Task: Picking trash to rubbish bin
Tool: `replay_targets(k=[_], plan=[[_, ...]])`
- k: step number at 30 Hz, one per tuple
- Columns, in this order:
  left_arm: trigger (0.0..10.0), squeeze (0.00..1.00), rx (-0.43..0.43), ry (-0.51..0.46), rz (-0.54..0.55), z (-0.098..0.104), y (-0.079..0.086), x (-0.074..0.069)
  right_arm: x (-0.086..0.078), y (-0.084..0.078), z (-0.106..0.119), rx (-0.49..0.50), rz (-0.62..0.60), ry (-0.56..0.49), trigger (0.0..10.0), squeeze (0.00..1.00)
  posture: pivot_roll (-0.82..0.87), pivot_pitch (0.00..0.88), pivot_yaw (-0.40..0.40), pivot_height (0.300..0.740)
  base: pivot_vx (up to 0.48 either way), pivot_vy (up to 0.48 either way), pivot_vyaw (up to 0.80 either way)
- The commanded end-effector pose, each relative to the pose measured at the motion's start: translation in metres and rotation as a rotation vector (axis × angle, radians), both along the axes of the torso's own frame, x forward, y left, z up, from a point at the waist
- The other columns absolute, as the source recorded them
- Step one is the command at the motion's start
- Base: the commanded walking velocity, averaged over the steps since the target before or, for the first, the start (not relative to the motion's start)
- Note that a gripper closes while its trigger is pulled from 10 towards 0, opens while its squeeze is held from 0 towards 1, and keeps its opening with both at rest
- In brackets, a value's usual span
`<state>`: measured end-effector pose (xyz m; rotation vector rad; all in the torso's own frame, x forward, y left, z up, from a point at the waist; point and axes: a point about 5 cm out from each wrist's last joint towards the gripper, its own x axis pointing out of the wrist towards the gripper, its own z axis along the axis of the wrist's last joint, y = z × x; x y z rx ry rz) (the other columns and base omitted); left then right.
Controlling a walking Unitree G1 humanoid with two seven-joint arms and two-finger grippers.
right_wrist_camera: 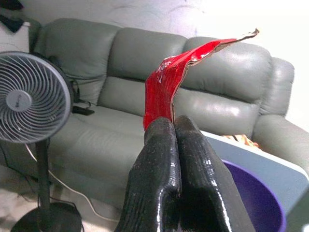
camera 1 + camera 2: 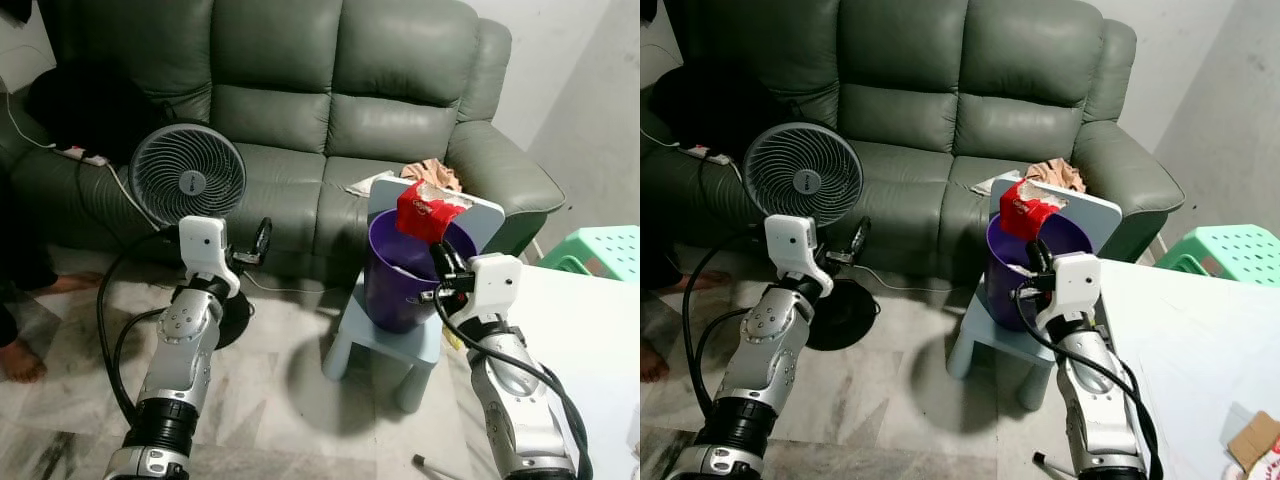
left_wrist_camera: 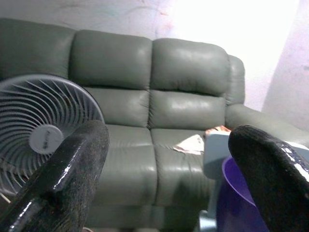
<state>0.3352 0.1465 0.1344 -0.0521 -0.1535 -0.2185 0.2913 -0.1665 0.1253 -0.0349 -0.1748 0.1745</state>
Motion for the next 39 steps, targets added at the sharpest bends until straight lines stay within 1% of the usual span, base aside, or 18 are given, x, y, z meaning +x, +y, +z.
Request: replay_targets(k=[1, 34, 39], plan=[[10.0, 0.00, 0.003, -0.006, -0.008, 0.0039, -0.0017, 0.0021, 0.0007, -0.0005, 0.0047, 0.000, 0.006, -0.019, 10.0, 0.00, -0.02, 0.000, -0.089, 0.740, 0.356, 0.000, 0.00], [10.0, 0.00, 0.008, -0.015, -0.017, 0.0067, -0.0032, 0.0044, 0.0019, 0.0010, 0.0052, -0.006, 0.018, -0.024, 10.0, 0.00, -0.02, 0.000, -0.086, 0.740, 0.442, 0.000, 0.00], [10.0, 0.00, 0.016, -0.045, -0.027, 0.0089, -0.0068, 0.0012, 0.0016, 0.0023, 0.0038, -0.010, 0.032, -0.014, 10.0, 0.00, -0.02, 0.000, -0.088, 0.740, 0.000, 0.000, 0.00]])
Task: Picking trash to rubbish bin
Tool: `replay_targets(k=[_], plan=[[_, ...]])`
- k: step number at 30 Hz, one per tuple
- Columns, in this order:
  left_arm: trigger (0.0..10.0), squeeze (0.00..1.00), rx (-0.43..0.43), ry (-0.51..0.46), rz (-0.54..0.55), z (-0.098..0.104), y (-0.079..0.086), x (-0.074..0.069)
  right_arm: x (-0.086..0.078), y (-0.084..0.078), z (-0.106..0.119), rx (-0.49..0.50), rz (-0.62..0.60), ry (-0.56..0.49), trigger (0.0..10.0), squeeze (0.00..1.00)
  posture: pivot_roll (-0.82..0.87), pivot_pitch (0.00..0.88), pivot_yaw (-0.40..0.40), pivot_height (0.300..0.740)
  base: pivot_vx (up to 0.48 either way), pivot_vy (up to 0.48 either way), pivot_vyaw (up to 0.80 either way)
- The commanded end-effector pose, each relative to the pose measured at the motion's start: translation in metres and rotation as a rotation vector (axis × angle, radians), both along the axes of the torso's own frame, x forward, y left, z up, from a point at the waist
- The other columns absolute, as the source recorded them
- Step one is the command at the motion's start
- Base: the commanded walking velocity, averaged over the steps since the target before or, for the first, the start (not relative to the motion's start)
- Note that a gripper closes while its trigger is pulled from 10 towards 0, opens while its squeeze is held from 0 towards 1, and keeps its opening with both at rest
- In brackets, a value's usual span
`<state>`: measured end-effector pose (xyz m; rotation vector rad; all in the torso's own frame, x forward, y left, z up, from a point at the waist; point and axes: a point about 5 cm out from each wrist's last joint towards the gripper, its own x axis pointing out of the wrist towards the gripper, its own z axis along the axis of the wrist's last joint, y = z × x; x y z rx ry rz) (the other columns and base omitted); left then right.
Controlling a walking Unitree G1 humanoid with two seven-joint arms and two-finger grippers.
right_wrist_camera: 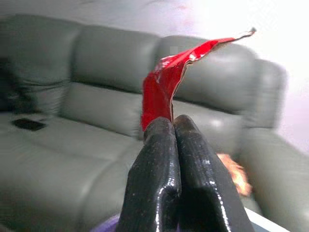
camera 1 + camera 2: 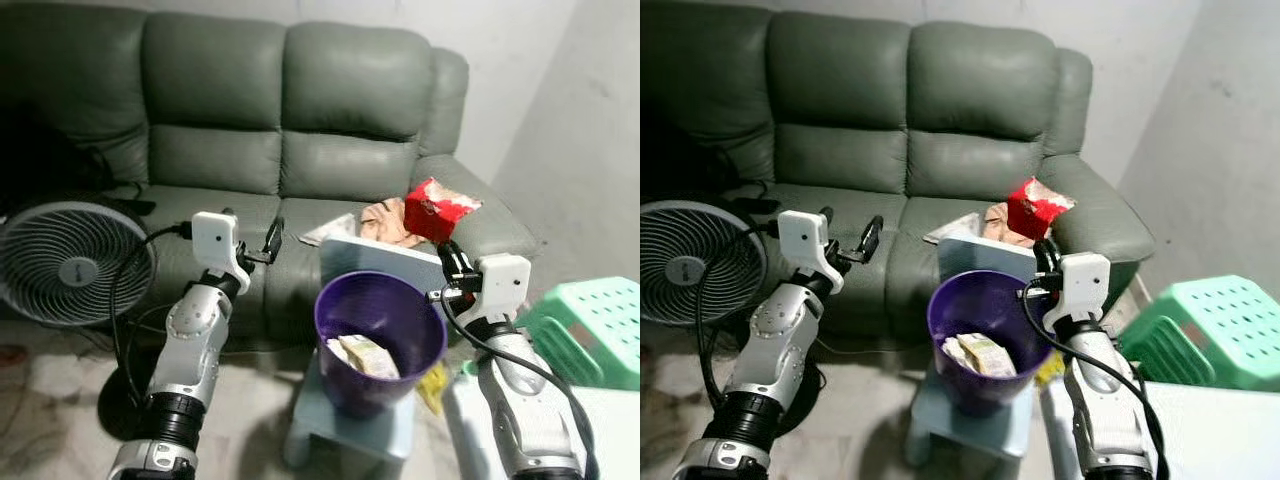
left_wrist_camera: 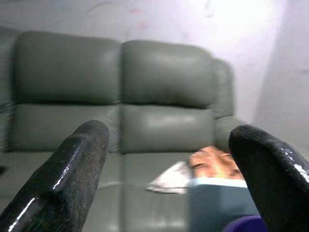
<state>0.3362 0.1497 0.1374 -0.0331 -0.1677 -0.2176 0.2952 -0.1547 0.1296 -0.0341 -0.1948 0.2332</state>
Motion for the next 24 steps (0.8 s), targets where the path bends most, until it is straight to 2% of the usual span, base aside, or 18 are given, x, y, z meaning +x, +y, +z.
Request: replay_targets(k=[1, 8, 14, 17, 20, 24], plan=[[10.0, 0.00, -0.002, -0.027, -0.030, 0.006, -0.010, 0.000, -0.002, -0.009, -0.001, -0.009, -0.022, 0.011, 10.0, 0.00, -0.02, 0.000, -0.089, 0.740, 0.000, 0.000, 0.00], [10.0, 0.00, -0.016, -0.036, -0.071, 0.002, -0.019, -0.009, 0.000, -0.014, -0.007, -0.035, -0.009, 0.062, 10.0, 0.00, -0.01, 0.000, -0.103, 0.740, 0.000, 0.000, 0.00], [10.0, 0.00, -0.050, -0.049, -0.137, -0.001, -0.036, -0.023, 0.009, -0.024, -0.011, -0.032, -0.031, 0.123, 10.0, 0.00, 0.00, 0.000, -0.138, 0.740, 0.000, 0.000, 0.00], [10.0, 0.00, -0.061, -0.045, -0.158, -0.005, -0.048, -0.034, 0.016, -0.028, -0.018, -0.071, -0.033, 0.173, 10.0, 0.00, 0.01, 0.004, -0.164, 0.740, 0.000, 0.000, 0.00], [10.0, 0.00, -0.072, -0.039, -0.180, -0.008, -0.058, -0.045, 0.022, -0.027, -0.023, -0.106, -0.008, 0.201, 10.0, 0.00, 0.03, 0.028, -0.188, 0.740, 0.000, 0.000, 0.00], [10.0, 0.00, -0.074, -0.028, -0.193, -0.011, -0.063, -0.052, 0.026, -0.025, -0.026, -0.124, 0.005, 0.223, 10.0, 0.00, 0.03, 0.040, -0.195, 0.740, 0.000, 0.000, 0.00]])
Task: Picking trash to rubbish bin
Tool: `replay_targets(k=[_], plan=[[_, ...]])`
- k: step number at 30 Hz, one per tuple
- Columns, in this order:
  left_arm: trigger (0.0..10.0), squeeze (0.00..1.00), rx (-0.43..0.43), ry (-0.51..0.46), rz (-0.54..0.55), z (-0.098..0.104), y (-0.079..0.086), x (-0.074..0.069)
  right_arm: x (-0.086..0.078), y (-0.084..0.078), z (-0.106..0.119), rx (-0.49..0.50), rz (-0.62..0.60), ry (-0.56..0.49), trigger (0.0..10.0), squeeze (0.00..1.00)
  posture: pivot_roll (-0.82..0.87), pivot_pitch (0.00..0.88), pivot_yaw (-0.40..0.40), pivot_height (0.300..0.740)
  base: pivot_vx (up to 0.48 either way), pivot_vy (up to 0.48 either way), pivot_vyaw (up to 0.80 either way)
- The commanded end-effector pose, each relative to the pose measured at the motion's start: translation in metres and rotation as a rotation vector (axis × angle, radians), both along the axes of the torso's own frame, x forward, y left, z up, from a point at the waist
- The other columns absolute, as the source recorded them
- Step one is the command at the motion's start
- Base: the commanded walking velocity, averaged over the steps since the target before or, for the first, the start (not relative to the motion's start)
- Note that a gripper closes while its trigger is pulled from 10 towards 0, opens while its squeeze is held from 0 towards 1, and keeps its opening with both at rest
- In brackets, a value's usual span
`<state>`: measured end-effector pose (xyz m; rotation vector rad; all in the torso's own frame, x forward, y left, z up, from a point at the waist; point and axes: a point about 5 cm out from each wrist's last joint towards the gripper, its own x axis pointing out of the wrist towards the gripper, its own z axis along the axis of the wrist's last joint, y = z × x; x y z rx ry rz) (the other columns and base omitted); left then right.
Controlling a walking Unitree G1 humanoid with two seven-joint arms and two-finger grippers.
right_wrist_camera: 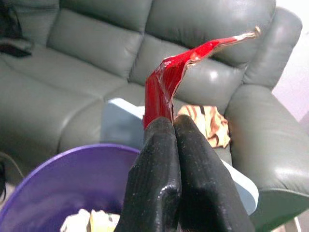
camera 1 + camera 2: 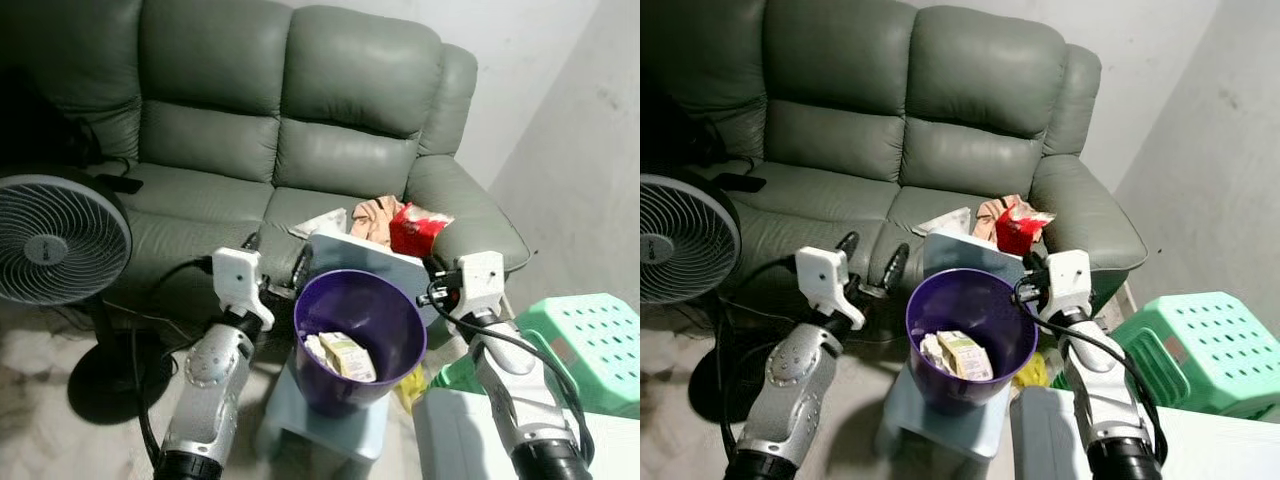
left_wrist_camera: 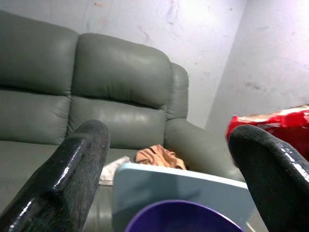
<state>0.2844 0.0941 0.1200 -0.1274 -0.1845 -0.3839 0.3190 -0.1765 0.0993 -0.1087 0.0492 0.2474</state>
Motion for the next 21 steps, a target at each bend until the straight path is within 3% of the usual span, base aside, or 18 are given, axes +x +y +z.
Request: replay_targets(k=[1, 4, 10, 13, 16, 21], plan=[[10.0, 0.00, -0.002, 0.003, -0.032, 0.002, -0.013, -0.011, 0.011, 0.002, 0.000, -0.032, 0.021, 0.018, 10.0, 0.00, 0.04, 0.057, -0.202, 0.740, 0.000, 0.000, 0.00], [10.0, 0.00, 0.003, 0.014, -0.056, 0.000, -0.019, -0.020, 0.017, 0.005, -0.003, -0.042, 0.026, 0.035, 10.0, 0.00, 0.05, 0.069, -0.204, 0.740, 0.000, 0.000, 0.00], [10.0, 0.00, 0.157, -0.008, -0.131, -0.010, -0.031, -0.035, 0.025, 0.012, -0.008, -0.063, 0.047, 0.074, 10.0, 0.00, 0.05, 0.095, -0.210, 0.740, 0.000, 0.000, 0.00], [10.0, 0.00, 0.149, 0.012, -0.138, -0.012, -0.032, -0.040, 0.027, 0.015, -0.011, -0.076, 0.066, 0.084, 10.0, 0.00, 0.05, 0.106, -0.212, 0.740, 0.000, 0.000, 0.00], [10.0, 0.00, 0.247, -0.004, -0.187, -0.017, -0.039, -0.050, 0.027, 0.017, -0.016, -0.089, 0.085, 0.103, 10.0, 0.00, 0.05, 0.123, -0.216, 0.740, 0.000, 0.000, 0.00], [10.0, 0.00, 0.230, 0.007, -0.200, -0.017, -0.046, -0.059, 0.026, 0.016, -0.022, -0.122, 0.104, 0.128, 10.0, 0.00, 0.06, 0.136, -0.220, 0.740, 0.000, 0.000, 0.00]])
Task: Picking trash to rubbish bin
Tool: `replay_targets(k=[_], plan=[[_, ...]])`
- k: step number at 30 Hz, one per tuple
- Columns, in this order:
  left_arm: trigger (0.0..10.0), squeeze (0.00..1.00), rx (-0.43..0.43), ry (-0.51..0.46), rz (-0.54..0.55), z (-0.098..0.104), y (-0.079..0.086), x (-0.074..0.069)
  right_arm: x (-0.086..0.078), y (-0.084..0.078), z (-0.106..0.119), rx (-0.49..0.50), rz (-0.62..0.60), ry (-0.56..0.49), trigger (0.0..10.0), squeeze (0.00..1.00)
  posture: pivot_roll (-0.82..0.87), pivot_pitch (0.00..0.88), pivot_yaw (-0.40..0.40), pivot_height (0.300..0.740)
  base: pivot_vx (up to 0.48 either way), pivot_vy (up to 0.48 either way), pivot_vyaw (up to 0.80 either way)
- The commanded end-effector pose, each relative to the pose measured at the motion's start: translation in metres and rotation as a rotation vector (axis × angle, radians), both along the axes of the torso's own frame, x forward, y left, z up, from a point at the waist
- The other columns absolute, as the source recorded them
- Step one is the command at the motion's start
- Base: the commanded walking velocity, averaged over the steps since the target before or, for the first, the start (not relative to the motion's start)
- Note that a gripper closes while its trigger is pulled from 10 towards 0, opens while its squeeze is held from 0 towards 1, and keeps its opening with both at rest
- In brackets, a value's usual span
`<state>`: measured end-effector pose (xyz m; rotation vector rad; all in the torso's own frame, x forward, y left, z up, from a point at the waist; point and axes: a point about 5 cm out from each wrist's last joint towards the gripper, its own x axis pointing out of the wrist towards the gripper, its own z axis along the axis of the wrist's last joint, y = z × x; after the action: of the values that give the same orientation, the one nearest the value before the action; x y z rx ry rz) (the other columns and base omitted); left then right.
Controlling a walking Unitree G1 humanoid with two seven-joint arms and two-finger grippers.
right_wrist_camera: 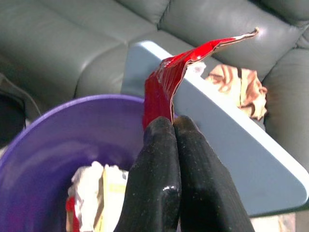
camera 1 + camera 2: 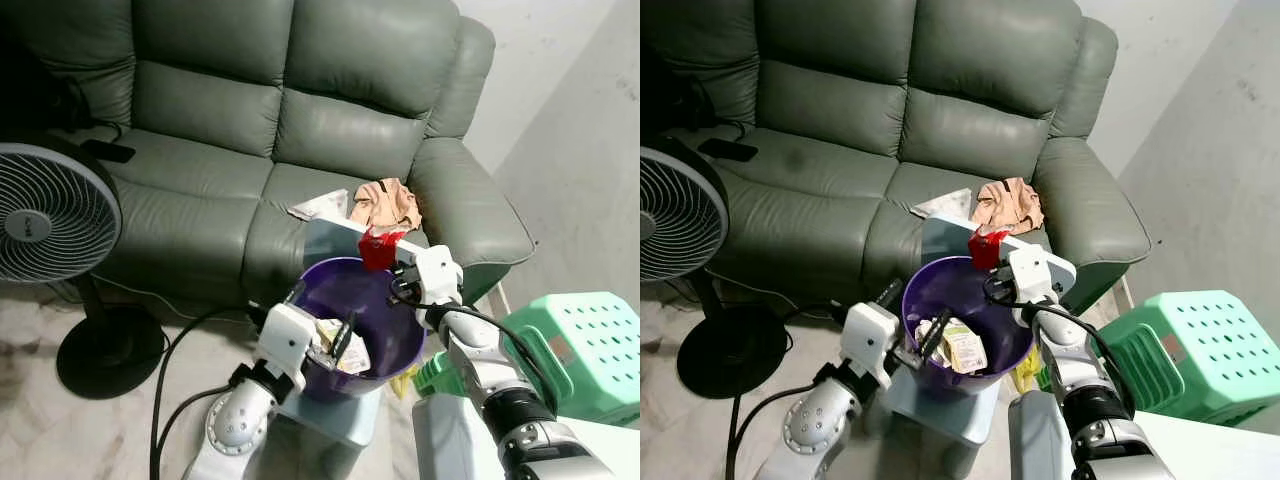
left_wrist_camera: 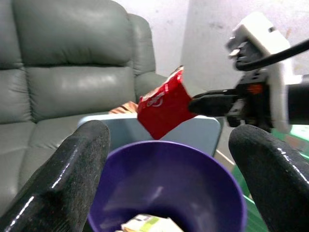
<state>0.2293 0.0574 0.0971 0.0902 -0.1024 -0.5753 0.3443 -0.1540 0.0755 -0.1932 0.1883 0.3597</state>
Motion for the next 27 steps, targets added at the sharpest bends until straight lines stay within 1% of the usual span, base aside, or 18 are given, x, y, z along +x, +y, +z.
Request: replay_targets(k=[1, 3, 6, 7, 11, 13, 17, 18, 19, 20, 22, 27], plan=[[10.0, 0.00, -0.006, -0.017, -0.033, 0.006, -0.010, -0.005, 0.001, -0.008, 0.000, -0.035, -0.003, -0.002, 10.0, 0.00, 0.06, 0.141, -0.221, 0.740, 0.000, 0.000, 0.00], [10.0, 0.00, 0.001, -0.019, -0.037, 0.006, -0.012, -0.007, 0.001, -0.012, -0.003, -0.056, -0.018, 0.011, 10.0, 0.00, 0.06, 0.144, -0.223, 0.740, 0.000, 0.000, 0.00], [10.0, 0.00, -0.004, -0.016, -0.040, 0.006, -0.014, -0.010, 0.000, -0.016, -0.005, -0.058, -0.027, 0.029, 10.0, 0.00, 0.06, 0.148, -0.224, 0.740, 0.000, 0.000, 0.00], [10.0, 0.00, -0.005, -0.005, -0.041, 0.005, -0.015, -0.012, 0.000, -0.020, -0.008, -0.092, -0.024, 0.046, 10.0, 0.00, 0.06, 0.152, -0.224, 0.740, 0.000, 0.000, 0.00], [10.0, 0.00, -0.005, -0.002, -0.037, 0.005, -0.015, -0.013, -0.002, -0.023, -0.010, -0.117, -0.006, 0.055, 10.0, 0.00, 0.06, 0.154, -0.226, 0.740, 0.000, 0.000, 0.00], [10.0, 0.00, -0.014, 0.003, -0.029, 0.006, -0.013, -0.012, -0.003, -0.029, -0.011, -0.183, -0.001, 0.058, 10.0, 0.00, 0.06, 0.154, -0.226, 0.740, 0.000, 0.000, 0.00], [10.0, 0.00, -0.012, 0.002, -0.029, 0.006, -0.013, -0.013, -0.004, -0.031, -0.013, -0.189, 0.010, 0.072, 10.0, 0.00, 0.07, 0.152, -0.227, 0.740, 0.000, 0.000, 0.00], [10.0, 0.00, -0.012, 0.003, -0.029, 0.006, -0.013, -0.013, -0.005, -0.032, -0.014, -0.171, 0.008, 0.083, 10.0, 0.00, 0.07, 0.151, -0.226, 0.740, 0.000, 0.000, 0.00], [10.0, 0.00, -0.014, 0.003, -0.029, 0.007, -0.012, -0.013, -0.004, -0.033, -0.013, -0.164, 0.004, 0.081, 10.0, 0.94, 0.07, 0.149, -0.226, 0.740, 0.000, 0.000, 0.00], [10.0, 0.00, -0.014, 0.003, -0.028, 0.007, -0.012, -0.012, -0.004, -0.033, -0.013, -0.147, 0.007, 0.083, 10.0, 1.00, 0.07, 0.147, -0.226, 0.740, 0.000, 0.000, 0.00], [10.0, 0.00, -0.014, 0.004, -0.028, 0.007, -0.012, -0.012, -0.004, -0.032, -0.013, -0.121, 0.019, 0.084, 10.0, 1.00, 0.07, 0.146, -0.226, 0.740, 0.000, 0.000, 0.00], [10.0, 0.00, -0.018, 0.001, -0.023, 0.009, -0.011, -0.009, -0.005, -0.030, -0.013, -0.127, 0.030, 0.075, 10.0, 1.00, 0.07, 0.138, -0.224, 0.740, 0.000, 0.000, 0.00]])
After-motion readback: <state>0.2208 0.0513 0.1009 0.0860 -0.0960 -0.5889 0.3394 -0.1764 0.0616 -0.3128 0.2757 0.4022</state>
